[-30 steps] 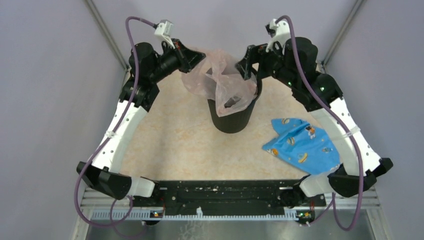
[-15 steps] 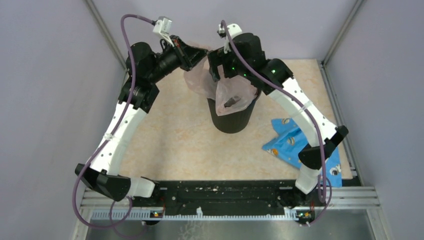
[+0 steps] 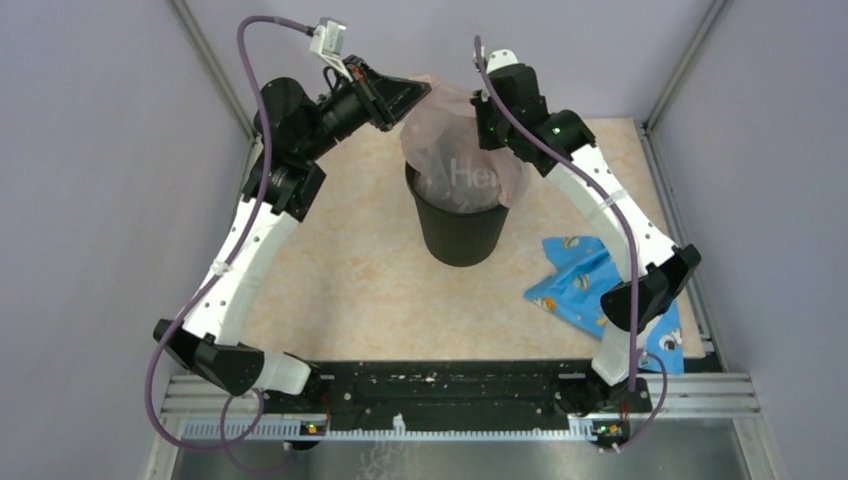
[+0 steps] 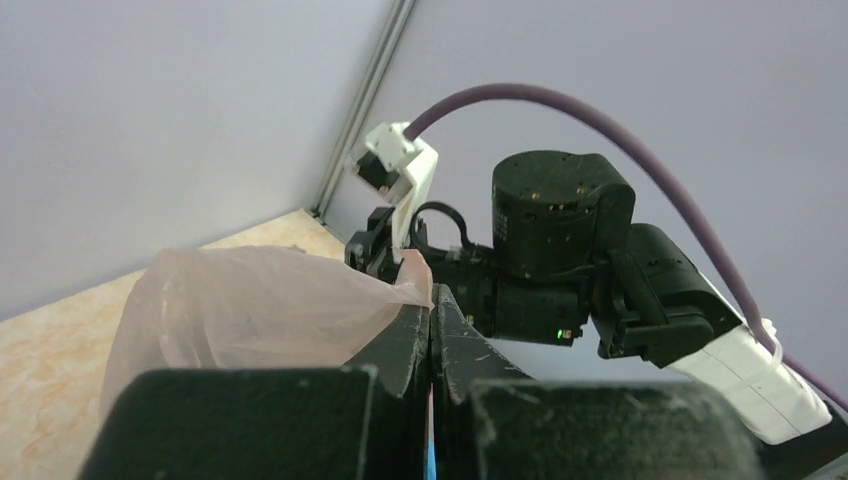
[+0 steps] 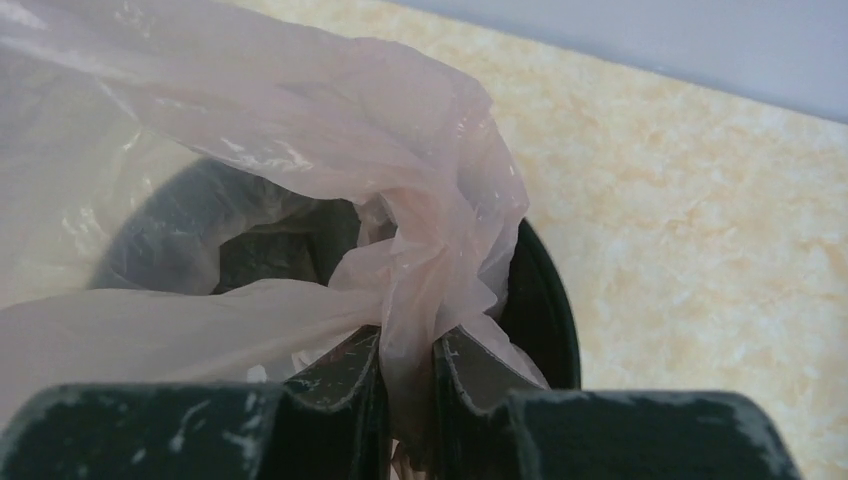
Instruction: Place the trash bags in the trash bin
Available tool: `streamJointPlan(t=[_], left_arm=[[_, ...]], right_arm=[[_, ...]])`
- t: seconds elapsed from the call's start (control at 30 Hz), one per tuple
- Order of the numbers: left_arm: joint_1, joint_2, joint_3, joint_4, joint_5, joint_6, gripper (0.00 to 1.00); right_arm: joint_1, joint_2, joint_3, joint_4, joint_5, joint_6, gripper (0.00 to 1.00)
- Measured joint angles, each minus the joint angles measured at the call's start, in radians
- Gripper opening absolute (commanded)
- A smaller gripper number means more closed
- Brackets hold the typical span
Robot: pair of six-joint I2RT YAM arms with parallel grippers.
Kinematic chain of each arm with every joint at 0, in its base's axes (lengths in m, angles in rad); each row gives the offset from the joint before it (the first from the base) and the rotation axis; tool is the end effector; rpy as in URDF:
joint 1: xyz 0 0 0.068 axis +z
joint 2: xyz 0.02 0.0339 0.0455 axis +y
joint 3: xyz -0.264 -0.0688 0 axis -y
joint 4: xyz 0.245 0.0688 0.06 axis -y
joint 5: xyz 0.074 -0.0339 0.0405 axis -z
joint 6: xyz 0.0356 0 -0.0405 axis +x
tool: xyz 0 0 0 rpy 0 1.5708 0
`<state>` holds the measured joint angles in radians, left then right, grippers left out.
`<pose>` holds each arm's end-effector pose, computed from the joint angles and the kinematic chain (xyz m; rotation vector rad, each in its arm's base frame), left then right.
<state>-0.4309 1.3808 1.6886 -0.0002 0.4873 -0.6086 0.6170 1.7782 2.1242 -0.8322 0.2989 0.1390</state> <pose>0.2529 -0.1346 0.5361 0.3305 1.3581 -1.1840 0.3160 0.2113 0.4609 -0.3015 2.0153 0.1673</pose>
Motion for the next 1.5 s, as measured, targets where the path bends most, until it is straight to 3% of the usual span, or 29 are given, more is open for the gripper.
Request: streamJointPlan(t=[0.07,0.2,0.4,0.57,0.83,1.03,1.1,1.23,1.3,1.4,1.5], left_arm=[[-0.002,0.016,0.000,-0.002,-0.003,0.000,0.00],[-0.002,0.034,-0.017,-0.044,-0.031,0.009,0.00],[-0.002,0.035,-0.048,-0.150,-0.113,0.054,0.00],[-0.002,0.035,-0.070,-0.214,-0.170,0.089,0.00],[-0.002,0.036,-0.091,-0.249,-0.195,0.114,0.00],[-0.002,0.040,-0.109,-0.247,-0.202,0.122,0.00],[-0.002,0.050,-0.125,-0.245,-0.199,0.122,0.00],[-0.006,0.079,-0.169,-0.248,-0.193,0.121,0.00],[-0.013,0.098,-0.183,-0.254,-0.192,0.121,0.00],[-0.025,0.108,-0.199,-0.271,-0.192,0.125,0.00],[-0.034,0.106,-0.200,-0.282,-0.194,0.137,0.00]], right_arm=[[0.002,-0.005,-0.045,0.002,-0.018,0.003,0.27],[0.002,-0.007,-0.129,-0.002,-0.055,0.017,0.58],[0.003,-0.055,-0.167,-0.012,-0.107,0.022,0.81],[0.020,-0.173,-0.167,-0.013,-0.120,0.019,0.88],[0.121,-0.341,-0.214,-0.038,-0.100,0.010,0.89],[0.160,-0.388,-0.359,-0.105,-0.031,0.015,0.80],[0.160,-0.388,-0.399,-0.120,0.002,0.021,0.68],[0.162,-0.388,-0.442,-0.153,0.064,0.034,0.30],[0.162,-0.389,-0.435,-0.156,0.091,0.038,0.16],[0.164,-0.385,-0.359,-0.191,0.140,0.035,0.05],[0.166,-0.365,-0.190,-0.222,0.205,0.018,0.02]])
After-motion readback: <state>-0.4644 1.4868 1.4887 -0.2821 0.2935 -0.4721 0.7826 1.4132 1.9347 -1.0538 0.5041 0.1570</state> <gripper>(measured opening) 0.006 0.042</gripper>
